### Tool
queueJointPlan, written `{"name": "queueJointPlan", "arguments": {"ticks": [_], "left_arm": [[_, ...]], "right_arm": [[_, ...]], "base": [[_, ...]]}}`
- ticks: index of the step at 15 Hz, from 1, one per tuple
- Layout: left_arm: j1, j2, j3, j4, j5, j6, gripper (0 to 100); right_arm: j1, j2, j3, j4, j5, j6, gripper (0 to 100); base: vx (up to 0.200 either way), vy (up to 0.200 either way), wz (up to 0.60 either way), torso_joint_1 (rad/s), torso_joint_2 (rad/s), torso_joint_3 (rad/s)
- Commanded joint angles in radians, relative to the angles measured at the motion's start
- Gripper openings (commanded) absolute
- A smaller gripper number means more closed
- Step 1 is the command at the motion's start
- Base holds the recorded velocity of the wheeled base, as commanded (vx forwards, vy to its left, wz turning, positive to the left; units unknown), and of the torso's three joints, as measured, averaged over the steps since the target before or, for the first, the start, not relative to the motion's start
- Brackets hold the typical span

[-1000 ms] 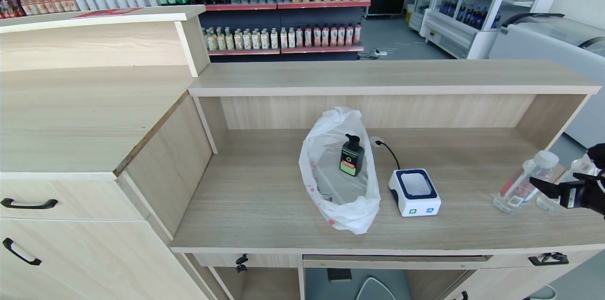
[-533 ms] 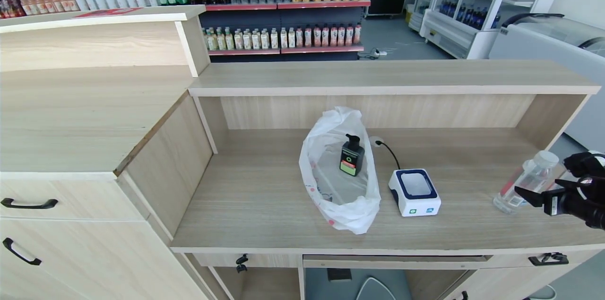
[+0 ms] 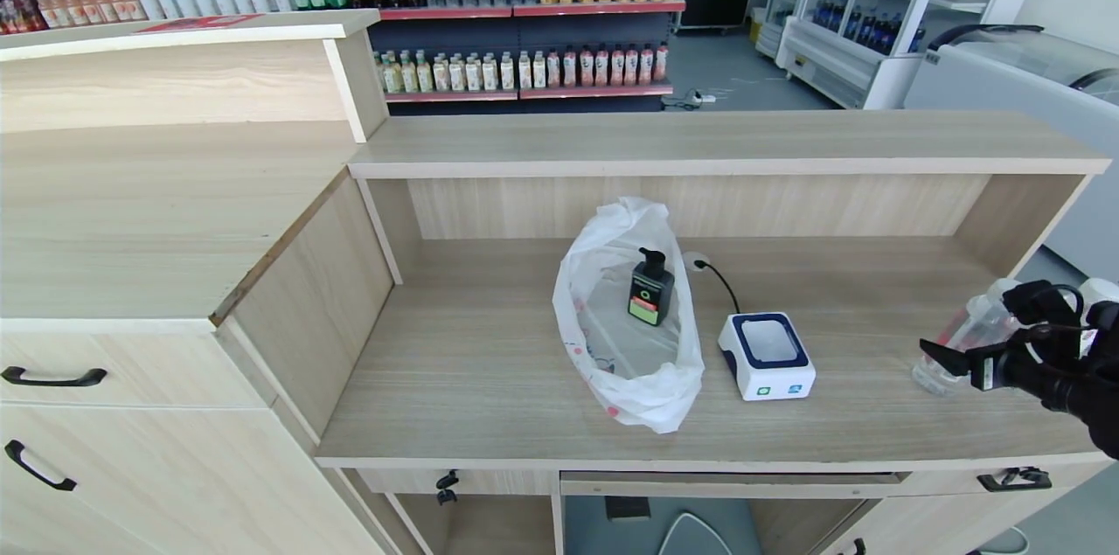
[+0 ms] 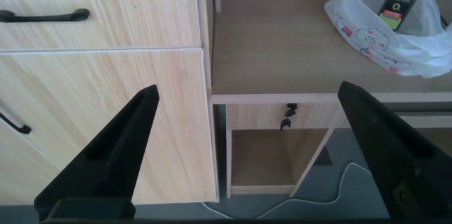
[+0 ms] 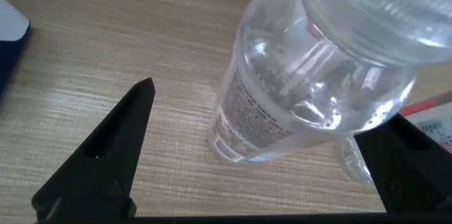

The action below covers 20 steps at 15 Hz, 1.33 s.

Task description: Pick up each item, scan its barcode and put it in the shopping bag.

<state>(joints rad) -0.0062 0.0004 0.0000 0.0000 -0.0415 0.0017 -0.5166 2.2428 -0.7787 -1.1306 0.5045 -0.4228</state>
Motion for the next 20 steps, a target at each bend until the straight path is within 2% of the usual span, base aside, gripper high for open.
{"name": "queueJointPlan", "arguments": {"ticks": [1,5,9,10,18,20], "left_arm": [[0.000,0.000,0.000,0.000,0.000,0.000,100],[0.000,0.001,0.000,0.000,0.000,0.000,100],[0.000,0.001,0.000,0.000,0.000,0.000,100],[0.000,0.001,0.000,0.000,0.000,0.000,100],[0.000,0.001,0.000,0.000,0.000,0.000,100],[0.000,0.001,0.000,0.000,0.000,0.000,100]], "right_arm": [[0.021,0.034,-0.025,-0.001,0.000,-0.001,100],[0.069,0.061,-0.068,-0.001,0.000,-0.001,100],[0.076,0.069,-0.062,-0.031,0.000,0.004,100],[0.075,0.070,-0.062,-0.037,0.000,0.004,0],[0.059,0.070,-0.074,-0.057,0.016,0.059,0],[0.059,0.054,-0.076,-0.044,0.055,0.101,0]], "base": [[0.000,0.000,0.00,0.000,0.00,0.000],[0.000,0.000,0.00,0.000,0.00,0.000],[0.000,0.000,0.00,0.000,0.00,0.000],[0.000,0.000,0.00,0.000,0.00,0.000],[0.000,0.000,0.00,0.000,0.00,0.000],[0.000,0.000,0.00,0.000,0.00,0.000]]}}
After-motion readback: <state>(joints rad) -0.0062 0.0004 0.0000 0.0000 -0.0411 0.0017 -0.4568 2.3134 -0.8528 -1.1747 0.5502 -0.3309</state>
